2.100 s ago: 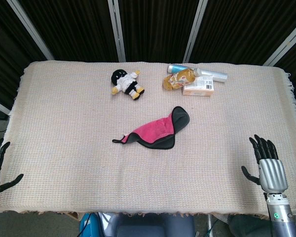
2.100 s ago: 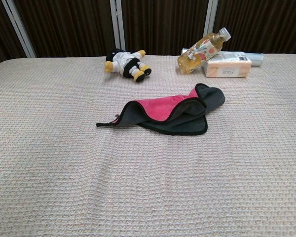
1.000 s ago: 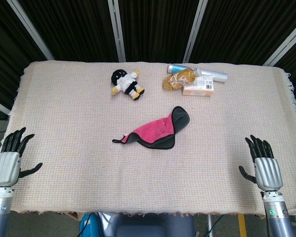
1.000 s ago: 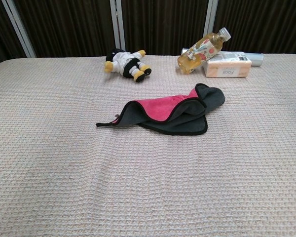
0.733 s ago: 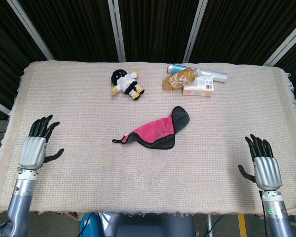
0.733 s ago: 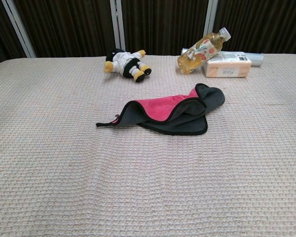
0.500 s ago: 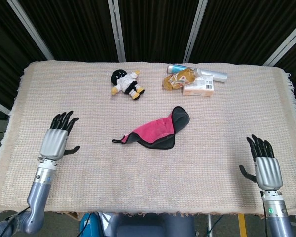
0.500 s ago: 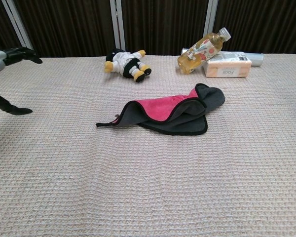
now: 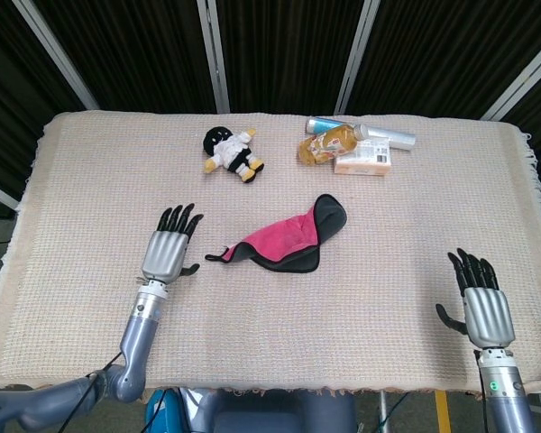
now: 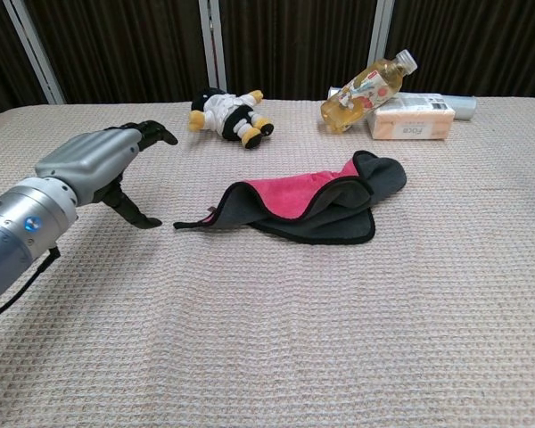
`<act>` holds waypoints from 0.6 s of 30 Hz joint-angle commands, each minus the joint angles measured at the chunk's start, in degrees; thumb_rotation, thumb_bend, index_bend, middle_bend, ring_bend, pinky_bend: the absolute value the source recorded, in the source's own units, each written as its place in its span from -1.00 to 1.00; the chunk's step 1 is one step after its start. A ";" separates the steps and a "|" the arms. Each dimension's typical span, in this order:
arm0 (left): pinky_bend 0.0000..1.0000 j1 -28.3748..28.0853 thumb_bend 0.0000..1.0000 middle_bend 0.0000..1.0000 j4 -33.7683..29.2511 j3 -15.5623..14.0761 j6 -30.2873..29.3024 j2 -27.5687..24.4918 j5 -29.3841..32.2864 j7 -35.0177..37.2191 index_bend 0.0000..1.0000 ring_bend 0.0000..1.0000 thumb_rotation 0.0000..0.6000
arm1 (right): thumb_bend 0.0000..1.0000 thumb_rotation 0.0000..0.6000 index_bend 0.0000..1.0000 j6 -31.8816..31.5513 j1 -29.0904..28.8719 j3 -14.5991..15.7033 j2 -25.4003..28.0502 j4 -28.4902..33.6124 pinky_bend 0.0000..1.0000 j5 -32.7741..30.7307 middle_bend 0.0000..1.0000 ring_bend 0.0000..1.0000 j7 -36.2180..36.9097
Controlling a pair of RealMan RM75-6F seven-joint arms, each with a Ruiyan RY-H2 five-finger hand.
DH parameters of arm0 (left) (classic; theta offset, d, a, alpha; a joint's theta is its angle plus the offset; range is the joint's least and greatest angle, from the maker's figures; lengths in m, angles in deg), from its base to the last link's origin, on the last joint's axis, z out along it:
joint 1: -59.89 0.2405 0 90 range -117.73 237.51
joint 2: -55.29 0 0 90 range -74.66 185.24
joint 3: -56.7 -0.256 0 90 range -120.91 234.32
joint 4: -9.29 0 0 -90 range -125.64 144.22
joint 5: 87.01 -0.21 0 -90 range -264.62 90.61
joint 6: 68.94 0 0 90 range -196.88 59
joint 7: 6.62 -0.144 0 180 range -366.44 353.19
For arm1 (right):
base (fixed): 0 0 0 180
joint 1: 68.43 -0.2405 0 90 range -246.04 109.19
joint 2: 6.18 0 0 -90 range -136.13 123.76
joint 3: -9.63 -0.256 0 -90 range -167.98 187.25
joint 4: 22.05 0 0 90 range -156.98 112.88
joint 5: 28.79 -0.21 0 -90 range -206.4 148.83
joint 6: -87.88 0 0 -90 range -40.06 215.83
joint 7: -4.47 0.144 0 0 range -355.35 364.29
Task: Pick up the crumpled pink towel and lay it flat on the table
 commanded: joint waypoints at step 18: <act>-1.00 -6.89 -0.42 -0.95 16.74 0.73 2.32 10.64 1.15 2.32 -0.66 -1.00 1.00 | -0.42 1.00 -1.00 1.47 -0.50 -0.53 0.13 -0.54 -1.00 -1.33 -1.00 -1.00 1.46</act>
